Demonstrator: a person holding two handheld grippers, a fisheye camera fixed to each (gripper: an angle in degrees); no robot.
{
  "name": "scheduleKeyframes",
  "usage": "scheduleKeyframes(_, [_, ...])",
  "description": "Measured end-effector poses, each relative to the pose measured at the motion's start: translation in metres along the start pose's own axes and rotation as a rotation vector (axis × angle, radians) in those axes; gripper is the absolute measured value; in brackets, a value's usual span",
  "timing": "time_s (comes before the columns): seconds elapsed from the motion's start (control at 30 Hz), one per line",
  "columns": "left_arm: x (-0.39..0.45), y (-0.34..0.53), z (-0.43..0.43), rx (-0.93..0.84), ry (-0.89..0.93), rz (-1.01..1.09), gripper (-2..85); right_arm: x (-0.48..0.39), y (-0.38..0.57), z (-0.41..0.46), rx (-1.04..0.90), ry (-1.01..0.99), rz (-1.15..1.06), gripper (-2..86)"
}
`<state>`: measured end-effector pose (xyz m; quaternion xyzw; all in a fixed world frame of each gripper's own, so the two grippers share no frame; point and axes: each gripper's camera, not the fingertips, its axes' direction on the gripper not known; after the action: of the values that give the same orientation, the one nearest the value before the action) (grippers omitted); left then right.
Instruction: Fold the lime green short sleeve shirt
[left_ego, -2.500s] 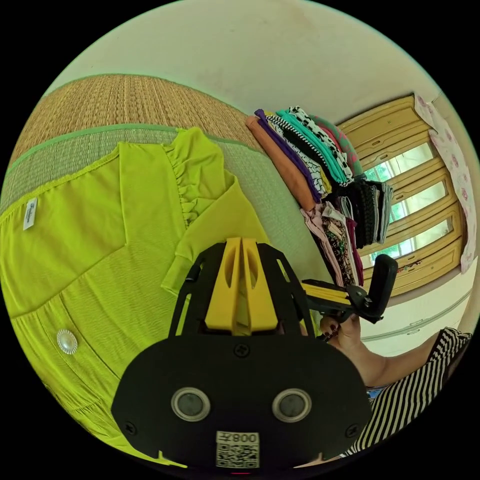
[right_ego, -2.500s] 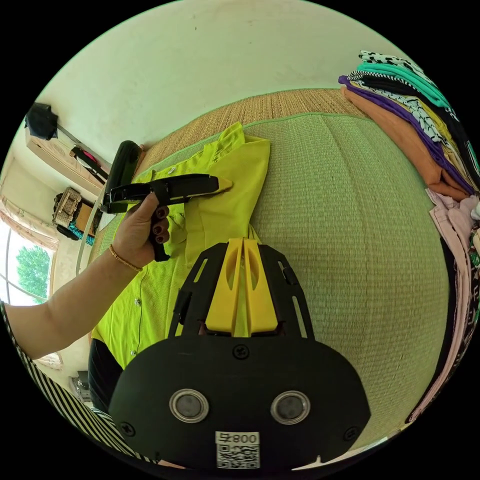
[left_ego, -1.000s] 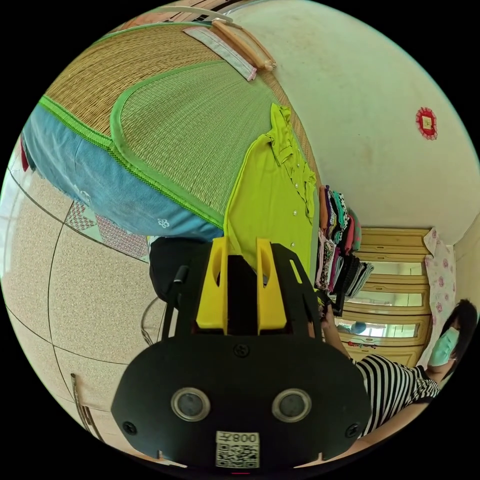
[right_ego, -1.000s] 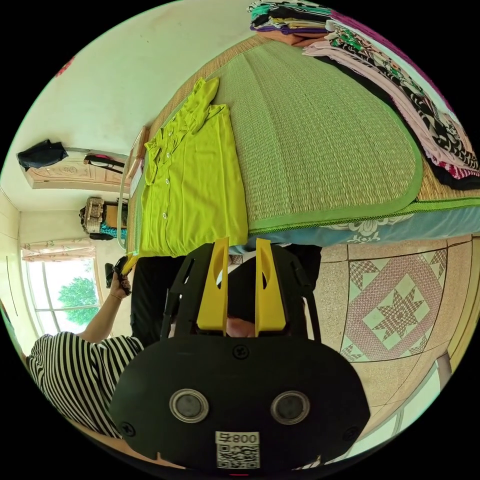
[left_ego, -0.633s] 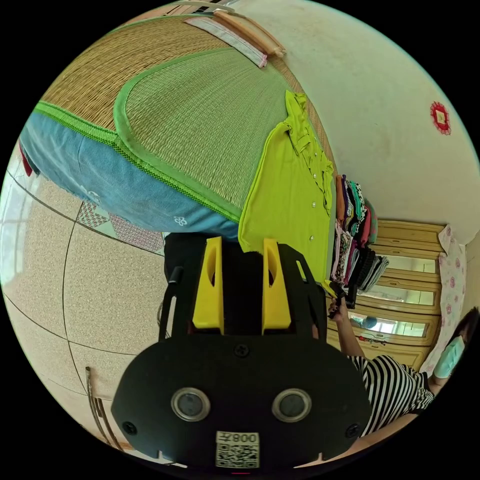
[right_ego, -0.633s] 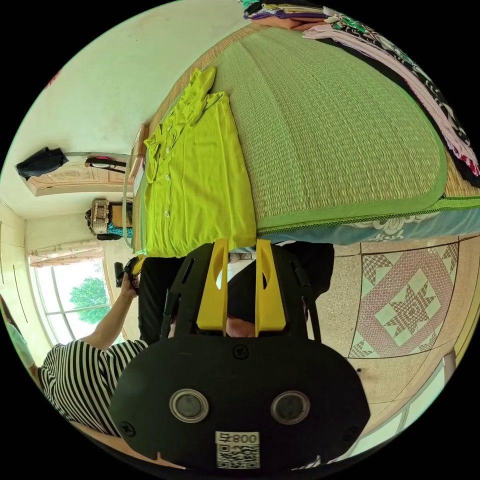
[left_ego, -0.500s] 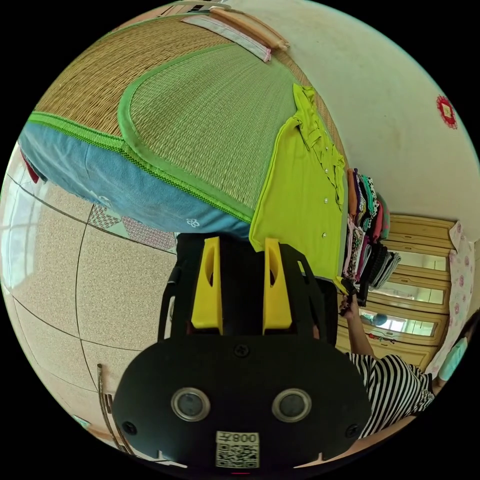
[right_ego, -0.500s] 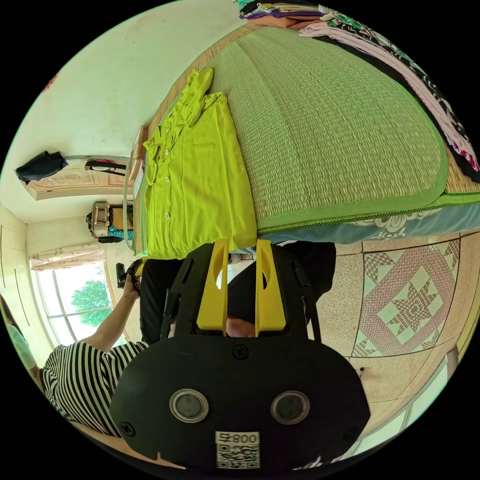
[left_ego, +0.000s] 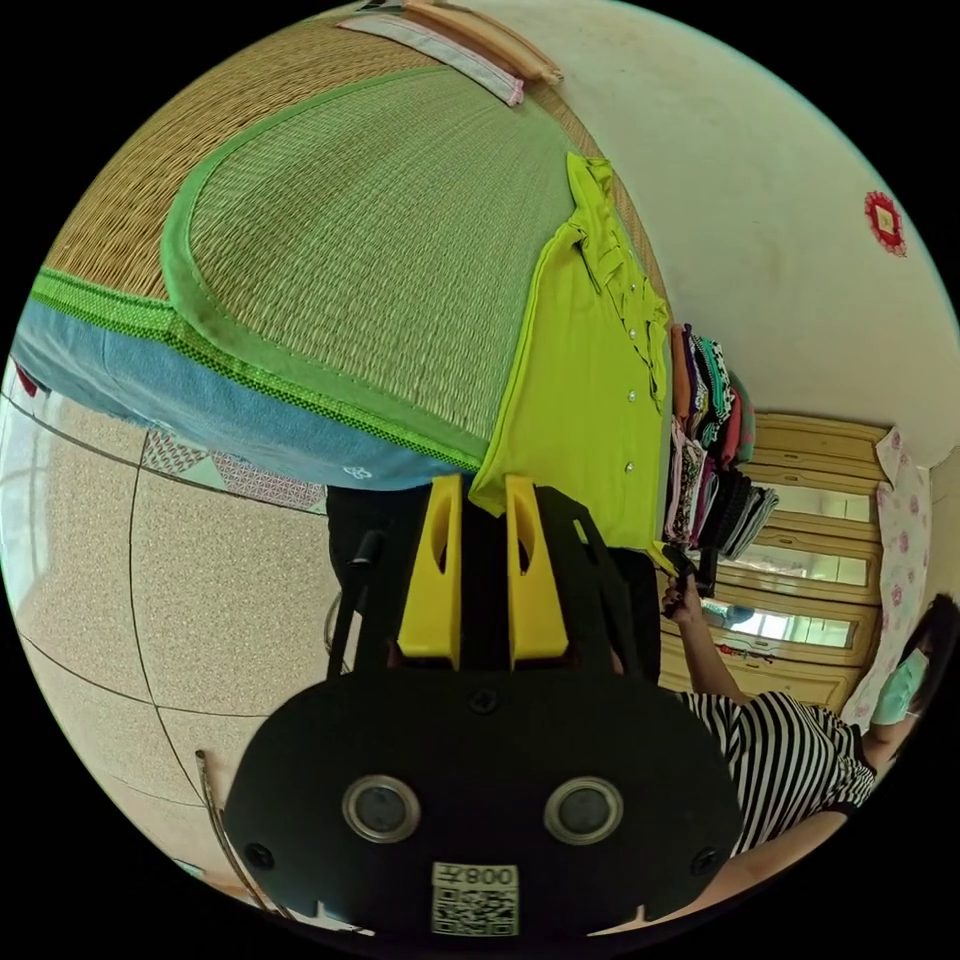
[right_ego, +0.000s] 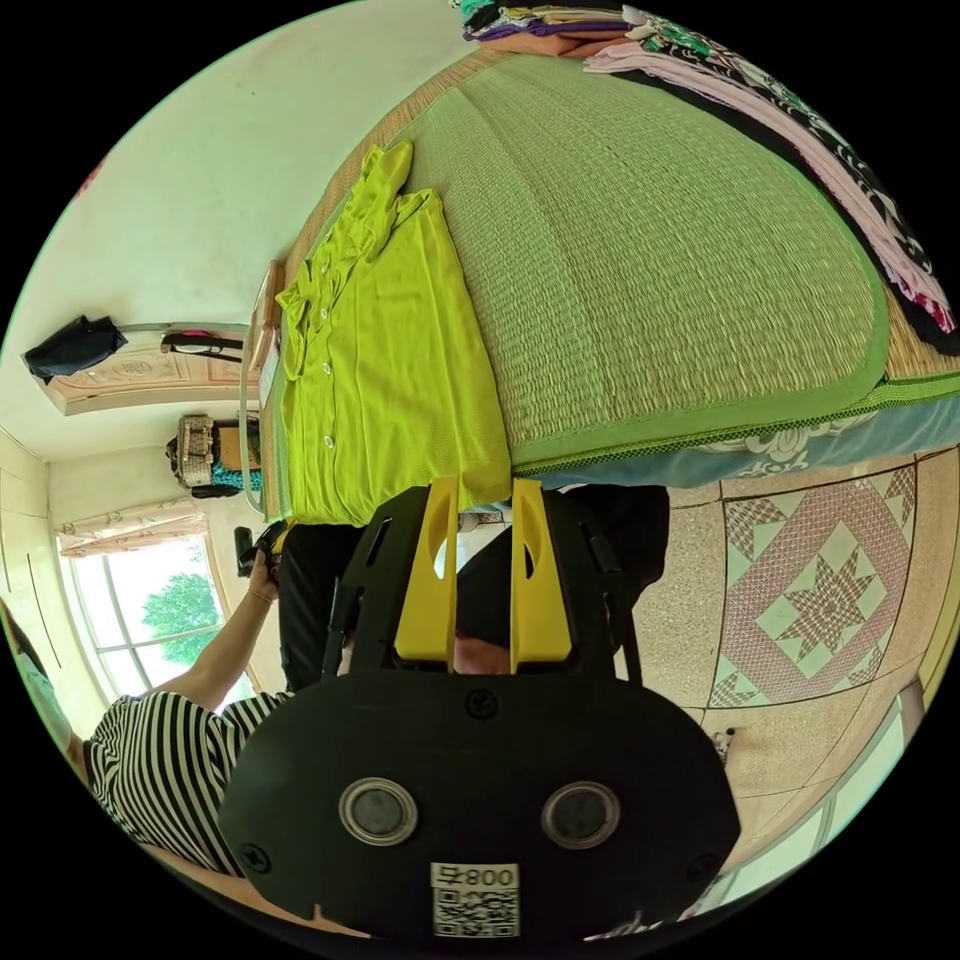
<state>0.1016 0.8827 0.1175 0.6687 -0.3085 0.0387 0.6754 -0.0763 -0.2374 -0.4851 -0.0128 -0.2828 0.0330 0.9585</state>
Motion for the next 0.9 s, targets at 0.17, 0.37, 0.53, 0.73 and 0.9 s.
scheduleKeyframes(0.17, [-0.012, 0.012, -0.004, 0.006, 0.017, 0.019, 3.5, 0.004, 0.002, -0.004, 0.005, -0.017, 0.016, 7.7])
scheduleKeyframes(0.37, [-0.025, 0.031, -0.017, 0.030, 0.077, 0.057, 1.1, 0.013, 0.004, -0.011, 0.003, -0.029, 0.031, 4.8])
scheduleKeyframes(0.53, [-0.036, 0.043, -0.027, 0.066, 0.131, 0.068, 0.6, 0.020, 0.009, -0.015, 0.006, -0.050, 0.028, 2.2])
scheduleKeyframes(0.73, [-0.045, 0.051, -0.035, 0.092, 0.177, 0.085, 0.5, 0.024, 0.019, -0.027, 0.032, -0.095, 0.000, 1.1])
scheduleKeyframes(0.9, [-0.051, 0.060, -0.047, 0.121, 0.224, 0.114, 0.5, 0.019, 0.033, -0.055, 0.063, -0.133, -0.058, 0.9])
